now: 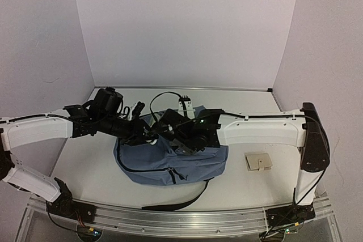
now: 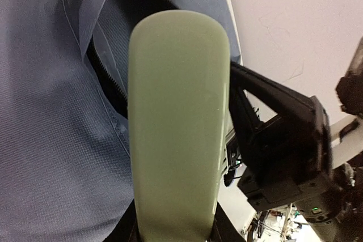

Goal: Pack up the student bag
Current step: Place the stationery in the student bag.

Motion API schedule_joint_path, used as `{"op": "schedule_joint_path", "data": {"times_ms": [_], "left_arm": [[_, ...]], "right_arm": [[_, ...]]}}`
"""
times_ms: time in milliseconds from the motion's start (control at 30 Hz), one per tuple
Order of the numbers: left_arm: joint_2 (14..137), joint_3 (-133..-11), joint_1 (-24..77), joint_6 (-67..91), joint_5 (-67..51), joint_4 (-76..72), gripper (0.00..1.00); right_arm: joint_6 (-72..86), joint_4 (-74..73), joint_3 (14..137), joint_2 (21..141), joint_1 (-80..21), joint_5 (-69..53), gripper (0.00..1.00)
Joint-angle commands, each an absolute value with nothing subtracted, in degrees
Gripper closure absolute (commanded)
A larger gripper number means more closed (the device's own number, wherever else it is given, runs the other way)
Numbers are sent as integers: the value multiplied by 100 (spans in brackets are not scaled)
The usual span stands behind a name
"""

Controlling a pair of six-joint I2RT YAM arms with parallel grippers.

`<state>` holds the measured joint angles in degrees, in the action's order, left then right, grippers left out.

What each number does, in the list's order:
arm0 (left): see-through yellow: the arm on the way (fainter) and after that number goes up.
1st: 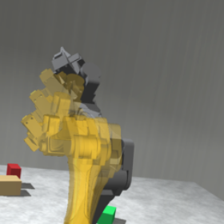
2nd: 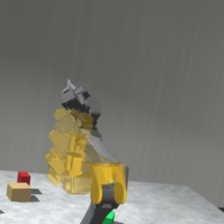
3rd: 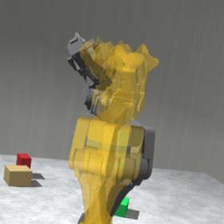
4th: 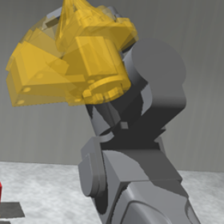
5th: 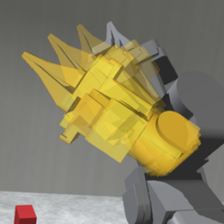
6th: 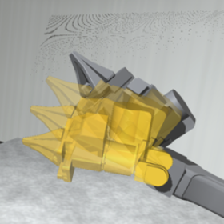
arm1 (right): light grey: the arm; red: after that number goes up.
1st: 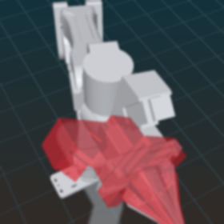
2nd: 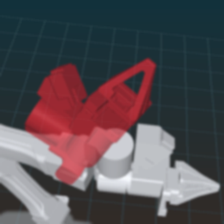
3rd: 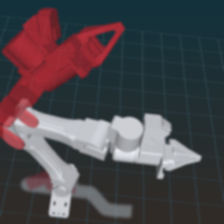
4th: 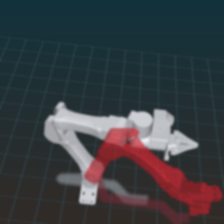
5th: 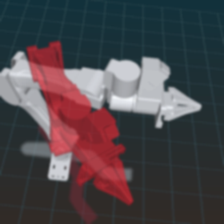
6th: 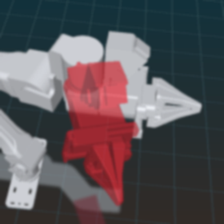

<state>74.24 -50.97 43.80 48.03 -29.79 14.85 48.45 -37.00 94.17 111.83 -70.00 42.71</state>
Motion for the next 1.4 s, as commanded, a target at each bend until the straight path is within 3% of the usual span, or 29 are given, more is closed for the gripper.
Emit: {"op": "schedule_joint_path", "data": {"times_ms": [0, 300, 667, 767, 867, 1000, 1367], "left_arm": [[7817, -5604, 4368, 4748, -3987, 1094, 100], [8878, -6350, 4368, 4535, -4748, 1475, 100], [9938, -7214, 4368, 4234, -4831, 1931, 99], [10008, -7359, 4368, 4140, -4341, 2100, 90], [9830, -7296, 4368, 4107, -3842, 2017, 61], [9538, -7123, 4368, 4078, -3339, 2062, 40], [9166, -7020, 4634, 4022, -2241, 2846, 26]], "right_arm": [[4975, -3653, 9456, 10594, -6939, 4452, 100], [4972, -3193, 9205, 10447, -6926, 4059, 100], [5160, -2796, 8906, 10307, -6927, 3810, 100], [5196, -2754, 8847, 10297, -6926, 3788, 100], [5220, -2738, 8783, 10284, -6918, 3787, 100], [5237, -2717, 8760, 10266, -6899, 3782, 100], [5192, -2662, 8837, 10343, -6823, 3702, 100]]}}
